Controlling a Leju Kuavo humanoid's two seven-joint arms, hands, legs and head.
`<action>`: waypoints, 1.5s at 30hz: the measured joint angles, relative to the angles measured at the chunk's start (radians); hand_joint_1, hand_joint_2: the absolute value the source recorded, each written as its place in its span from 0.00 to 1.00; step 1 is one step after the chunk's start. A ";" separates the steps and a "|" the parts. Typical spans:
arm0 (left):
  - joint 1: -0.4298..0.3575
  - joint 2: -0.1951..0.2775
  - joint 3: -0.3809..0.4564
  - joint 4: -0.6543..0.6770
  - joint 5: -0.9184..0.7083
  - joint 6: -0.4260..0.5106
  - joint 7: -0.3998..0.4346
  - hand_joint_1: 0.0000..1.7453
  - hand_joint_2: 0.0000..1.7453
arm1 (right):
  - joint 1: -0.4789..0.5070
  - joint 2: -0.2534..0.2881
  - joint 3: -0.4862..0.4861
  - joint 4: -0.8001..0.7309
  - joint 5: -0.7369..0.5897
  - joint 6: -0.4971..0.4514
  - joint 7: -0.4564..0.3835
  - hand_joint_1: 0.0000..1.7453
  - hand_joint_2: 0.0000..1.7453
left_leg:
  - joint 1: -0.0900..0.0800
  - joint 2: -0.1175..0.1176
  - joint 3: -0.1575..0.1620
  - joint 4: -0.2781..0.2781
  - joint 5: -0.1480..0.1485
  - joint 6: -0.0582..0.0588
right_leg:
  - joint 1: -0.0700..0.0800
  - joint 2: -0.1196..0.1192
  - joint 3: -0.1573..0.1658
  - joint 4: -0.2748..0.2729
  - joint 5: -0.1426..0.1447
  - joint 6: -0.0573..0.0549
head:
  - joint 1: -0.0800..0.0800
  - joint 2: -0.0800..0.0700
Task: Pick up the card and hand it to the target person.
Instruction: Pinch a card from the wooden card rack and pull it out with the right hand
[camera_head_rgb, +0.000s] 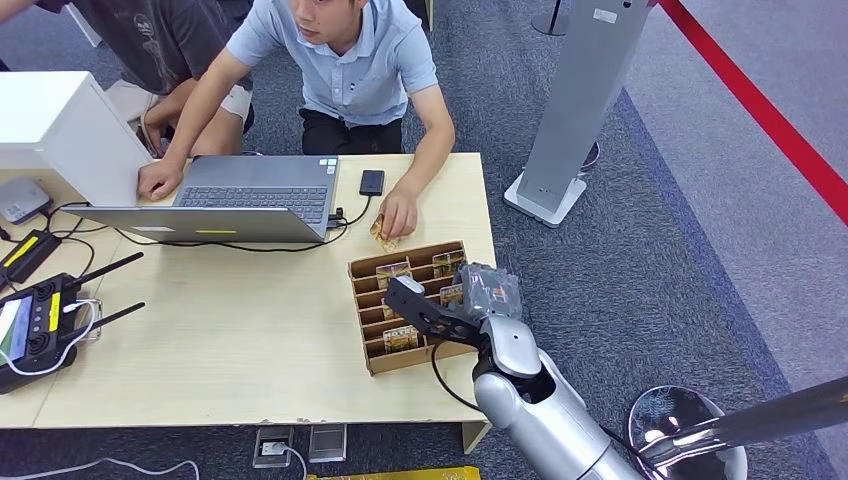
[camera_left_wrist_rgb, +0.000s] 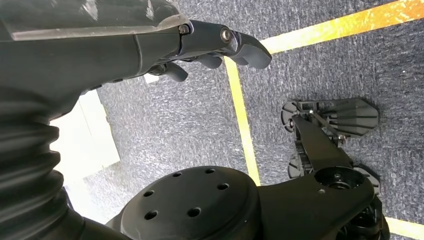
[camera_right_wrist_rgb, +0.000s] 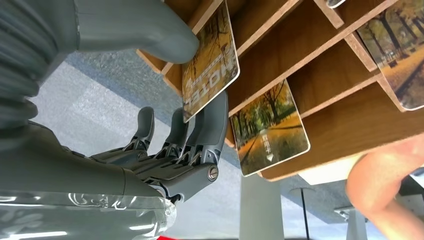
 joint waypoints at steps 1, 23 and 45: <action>0.000 0.000 -0.001 0.000 0.000 0.000 0.000 0.00 1.00 | 0.000 0.000 0.000 0.003 -0.004 -0.002 0.000 0.57 1.00 | 0.000 0.000 0.000 0.000 0.000 0.000 | 0.000 0.000 0.000 0.000 0.000 0.000 | 0.000 0.000; 0.000 0.000 -0.015 0.000 0.000 0.000 0.000 0.00 1.00 | 0.000 -0.001 0.002 0.013 -0.024 -0.024 0.000 0.89 1.00 | 0.000 0.000 0.000 0.000 0.000 0.000 | 0.000 0.000 0.000 0.000 0.000 0.000 | 0.000 0.000; 0.000 0.003 -0.023 0.000 0.031 0.007 -0.013 0.00 1.00 | 0.000 -0.020 0.012 -0.024 -0.068 -0.089 -0.001 0.88 1.00 | 0.000 0.000 0.000 0.000 0.000 0.000 | 0.000 0.000 0.000 0.000 0.000 0.000 | 0.000 0.000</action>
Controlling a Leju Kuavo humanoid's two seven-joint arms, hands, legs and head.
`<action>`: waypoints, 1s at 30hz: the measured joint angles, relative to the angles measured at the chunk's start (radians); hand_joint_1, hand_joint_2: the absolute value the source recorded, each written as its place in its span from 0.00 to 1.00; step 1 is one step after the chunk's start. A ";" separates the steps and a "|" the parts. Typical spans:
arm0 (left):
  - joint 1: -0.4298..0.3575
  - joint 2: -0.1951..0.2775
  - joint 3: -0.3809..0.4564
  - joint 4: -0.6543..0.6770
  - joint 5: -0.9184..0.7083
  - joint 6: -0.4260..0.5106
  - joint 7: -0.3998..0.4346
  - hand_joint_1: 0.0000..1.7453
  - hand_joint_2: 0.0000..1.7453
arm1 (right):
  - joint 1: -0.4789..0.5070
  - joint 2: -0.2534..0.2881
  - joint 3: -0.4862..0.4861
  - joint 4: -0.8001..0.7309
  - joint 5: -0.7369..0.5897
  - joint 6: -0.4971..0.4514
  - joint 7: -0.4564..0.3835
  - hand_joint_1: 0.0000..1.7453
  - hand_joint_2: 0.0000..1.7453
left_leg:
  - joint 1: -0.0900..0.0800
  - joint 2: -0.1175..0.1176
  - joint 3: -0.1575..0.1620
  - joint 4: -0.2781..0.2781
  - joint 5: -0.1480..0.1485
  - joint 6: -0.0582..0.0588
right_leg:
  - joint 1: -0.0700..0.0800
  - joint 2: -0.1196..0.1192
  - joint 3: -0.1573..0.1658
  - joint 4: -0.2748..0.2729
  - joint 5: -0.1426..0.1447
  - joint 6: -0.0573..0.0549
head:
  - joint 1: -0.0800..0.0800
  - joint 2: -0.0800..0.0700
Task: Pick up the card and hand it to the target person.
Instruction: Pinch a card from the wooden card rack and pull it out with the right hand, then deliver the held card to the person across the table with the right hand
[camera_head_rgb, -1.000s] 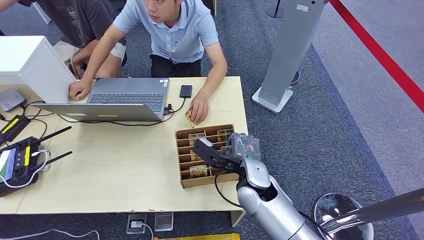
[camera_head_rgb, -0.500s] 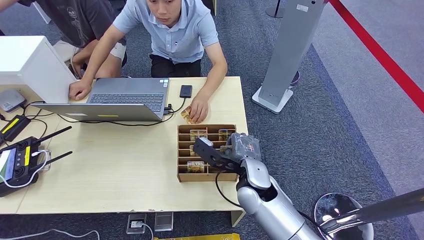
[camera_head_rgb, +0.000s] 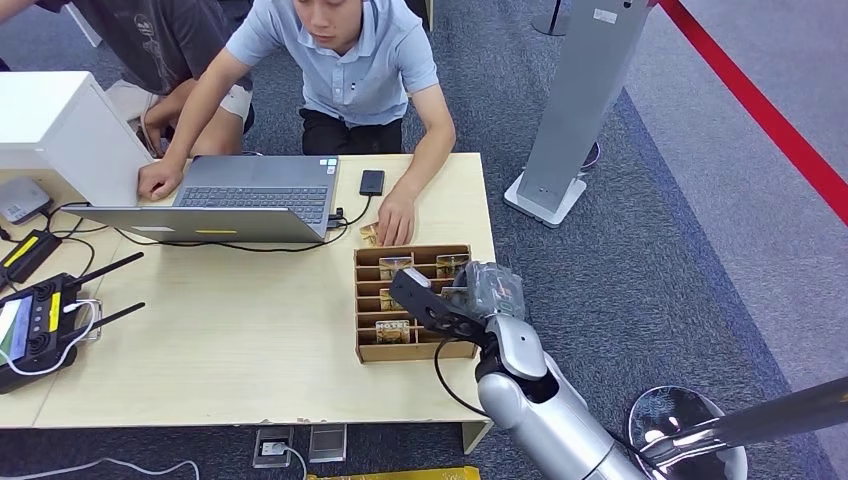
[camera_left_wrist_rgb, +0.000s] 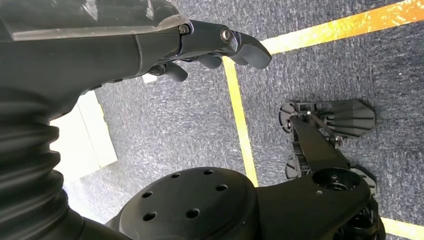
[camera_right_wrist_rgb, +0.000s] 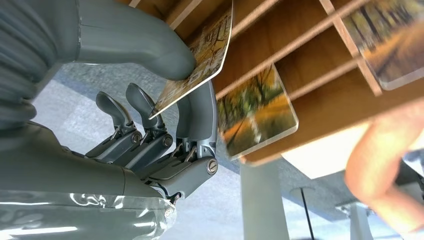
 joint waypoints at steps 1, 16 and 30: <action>0.000 0.000 0.000 0.000 0.003 0.000 0.001 0.00 1.00 | 0.001 -0.004 0.001 -0.015 -0.002 -0.003 0.000 0.88 1.00 | 0.000 0.000 0.000 0.000 0.000 0.000 | 0.000 0.000 0.000 0.000 0.000 0.000 | 0.000 0.000; 0.001 0.000 0.000 0.000 0.032 0.007 0.004 0.00 1.00 | 0.017 -0.064 0.008 -0.299 -0.049 -0.020 -0.001 0.88 1.00 | 0.000 0.000 0.000 0.000 0.000 0.000 | 0.000 0.000 0.000 0.000 0.000 0.000 | 0.000 0.000; -0.015 0.001 -0.032 0.000 -0.012 -0.027 -0.055 0.00 1.00 | -0.385 0.063 0.149 0.205 -0.383 -0.117 -0.364 0.88 1.00 | 0.000 -0.001 -0.002 0.000 0.003 -0.001 | 0.000 -0.003 0.000 0.003 0.001 -0.001 | -0.002 0.000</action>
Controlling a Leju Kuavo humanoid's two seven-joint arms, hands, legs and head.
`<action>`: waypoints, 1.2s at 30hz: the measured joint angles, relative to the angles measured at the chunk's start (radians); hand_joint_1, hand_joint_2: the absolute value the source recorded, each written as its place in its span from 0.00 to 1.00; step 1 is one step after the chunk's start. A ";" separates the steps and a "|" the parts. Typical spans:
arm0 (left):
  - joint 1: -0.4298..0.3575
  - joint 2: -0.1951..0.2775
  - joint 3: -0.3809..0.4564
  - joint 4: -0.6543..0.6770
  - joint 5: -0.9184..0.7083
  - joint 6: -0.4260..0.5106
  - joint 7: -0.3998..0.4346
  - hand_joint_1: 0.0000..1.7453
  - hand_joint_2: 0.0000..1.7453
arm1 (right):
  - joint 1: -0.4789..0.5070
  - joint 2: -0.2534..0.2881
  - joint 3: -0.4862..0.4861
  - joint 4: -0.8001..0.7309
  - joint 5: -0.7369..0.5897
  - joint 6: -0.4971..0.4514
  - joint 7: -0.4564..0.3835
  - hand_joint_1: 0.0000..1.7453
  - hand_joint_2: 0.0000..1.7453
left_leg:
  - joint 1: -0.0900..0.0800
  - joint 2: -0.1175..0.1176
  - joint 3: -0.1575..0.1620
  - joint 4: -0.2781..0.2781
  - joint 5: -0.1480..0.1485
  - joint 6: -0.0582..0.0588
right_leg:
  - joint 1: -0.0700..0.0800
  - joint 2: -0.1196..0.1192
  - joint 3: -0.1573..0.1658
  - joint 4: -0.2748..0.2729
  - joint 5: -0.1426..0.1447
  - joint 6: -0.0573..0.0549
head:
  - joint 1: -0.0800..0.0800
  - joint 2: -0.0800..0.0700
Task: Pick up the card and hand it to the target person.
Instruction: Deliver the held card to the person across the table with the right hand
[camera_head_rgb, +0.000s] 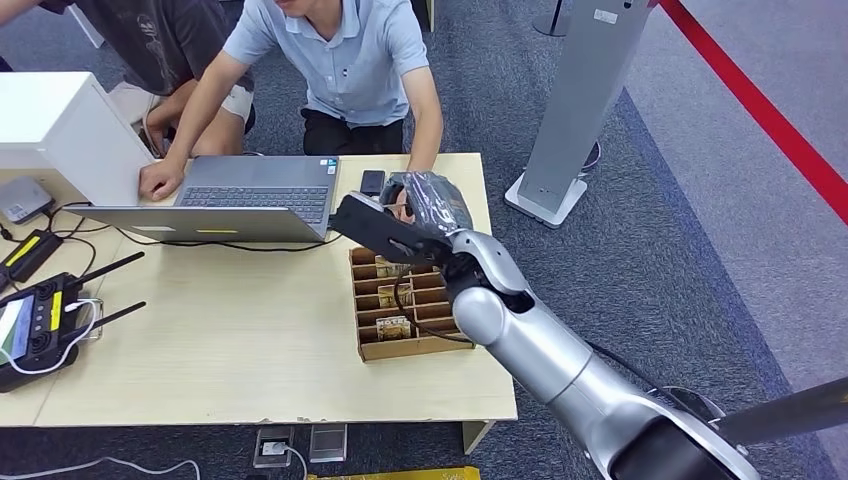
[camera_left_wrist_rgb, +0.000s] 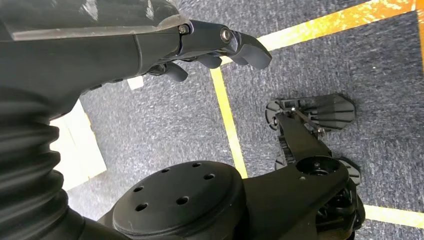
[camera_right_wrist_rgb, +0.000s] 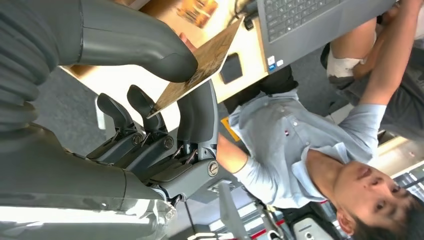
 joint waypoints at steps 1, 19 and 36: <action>0.000 0.000 -0.003 0.000 0.001 -0.001 -0.004 0.00 1.00 | -0.031 0.014 0.008 0.054 -0.008 -0.004 -0.015 0.88 1.00 | 0.000 0.000 0.000 0.000 0.000 0.000 | 0.000 0.000 0.000 0.000 0.000 0.000 | 0.000 0.000; 0.001 0.011 -0.053 0.000 0.019 -0.006 0.024 0.00 1.00 | -0.207 0.102 0.108 0.489 0.015 -0.028 0.010 0.22 1.00 | 0.000 0.000 0.000 0.000 0.000 0.000 | 0.000 0.001 -0.002 0.000 0.000 0.000 | 0.001 0.000; 0.002 0.012 -0.069 0.000 0.048 -0.005 -0.014 0.00 1.00 | -0.238 0.081 0.142 0.481 -0.033 -0.138 0.039 0.00 1.00 | 0.000 0.001 0.001 0.001 0.000 0.000 | 0.000 0.001 -0.002 0.000 0.001 0.000 | 0.001 0.000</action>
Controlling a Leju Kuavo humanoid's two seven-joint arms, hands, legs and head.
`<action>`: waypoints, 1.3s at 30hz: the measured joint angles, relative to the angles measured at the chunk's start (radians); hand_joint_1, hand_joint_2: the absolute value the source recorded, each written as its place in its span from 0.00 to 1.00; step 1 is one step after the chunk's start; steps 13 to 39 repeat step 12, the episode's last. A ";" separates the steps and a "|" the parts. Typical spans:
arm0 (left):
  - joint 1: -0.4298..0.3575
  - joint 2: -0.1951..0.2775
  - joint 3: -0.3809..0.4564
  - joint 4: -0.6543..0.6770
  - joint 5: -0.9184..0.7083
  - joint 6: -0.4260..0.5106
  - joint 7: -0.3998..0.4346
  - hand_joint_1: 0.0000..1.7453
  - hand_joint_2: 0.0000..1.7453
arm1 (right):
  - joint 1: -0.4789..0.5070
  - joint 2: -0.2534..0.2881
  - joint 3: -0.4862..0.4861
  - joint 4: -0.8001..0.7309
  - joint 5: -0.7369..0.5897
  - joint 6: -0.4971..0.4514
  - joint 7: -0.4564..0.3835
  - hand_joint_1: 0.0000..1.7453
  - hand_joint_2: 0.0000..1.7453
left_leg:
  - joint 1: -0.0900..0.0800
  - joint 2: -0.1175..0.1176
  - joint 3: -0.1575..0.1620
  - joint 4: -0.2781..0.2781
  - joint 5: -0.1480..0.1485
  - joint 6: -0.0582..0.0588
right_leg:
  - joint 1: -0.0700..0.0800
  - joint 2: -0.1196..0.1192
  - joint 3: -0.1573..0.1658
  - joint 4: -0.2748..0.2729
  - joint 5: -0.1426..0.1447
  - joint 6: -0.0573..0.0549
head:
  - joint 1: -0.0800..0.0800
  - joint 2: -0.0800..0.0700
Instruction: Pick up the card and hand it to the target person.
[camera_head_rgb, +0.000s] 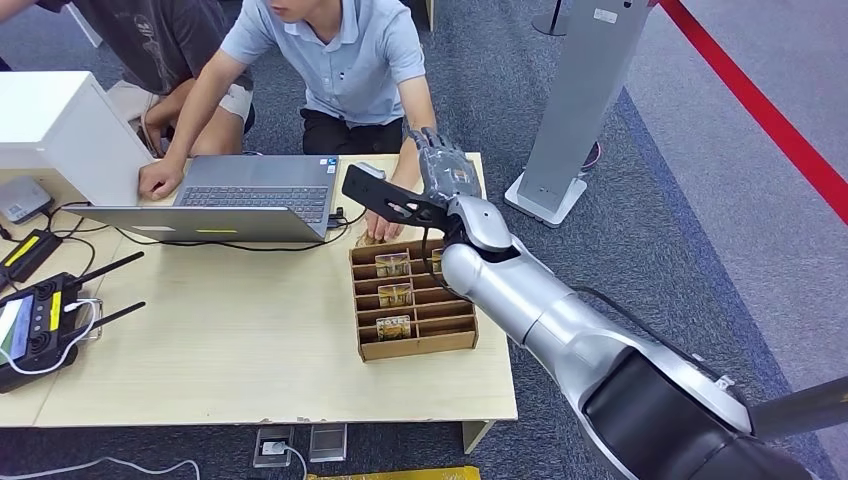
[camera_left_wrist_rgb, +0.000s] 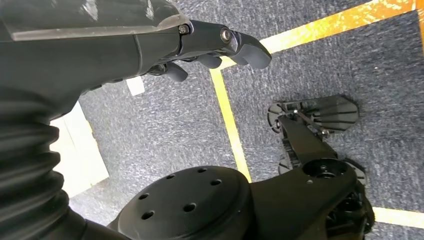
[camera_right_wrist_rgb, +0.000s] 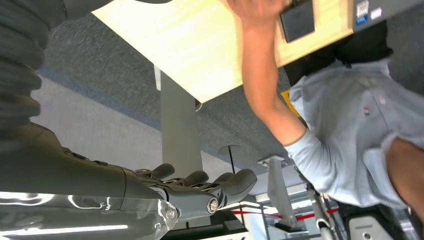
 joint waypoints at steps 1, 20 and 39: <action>0.000 0.000 -0.001 0.000 0.005 0.000 0.003 0.00 1.00 | 0.002 -0.011 -0.004 -0.025 -0.020 -0.013 0.011 0.00 1.00 | 0.000 0.000 0.000 0.000 0.000 0.000 | 0.000 0.000 0.000 0.000 0.000 0.000 | 0.000 0.000; 0.007 0.002 -0.005 0.000 0.059 0.020 0.027 0.00 1.00 | 0.194 -0.202 -0.115 -0.525 -0.147 -0.171 0.094 0.00 1.00 | 0.000 0.000 0.001 0.000 0.000 0.000 | 0.000 0.000 0.000 -0.001 0.000 0.000 | 0.000 0.000; 0.007 0.002 -0.005 0.000 0.059 0.020 0.027 0.00 1.00 | 0.194 -0.202 -0.115 -0.525 -0.147 -0.171 0.094 0.00 1.00 | 0.000 0.000 0.001 0.000 0.000 0.000 | 0.000 0.000 0.000 -0.001 0.000 0.000 | 0.000 0.000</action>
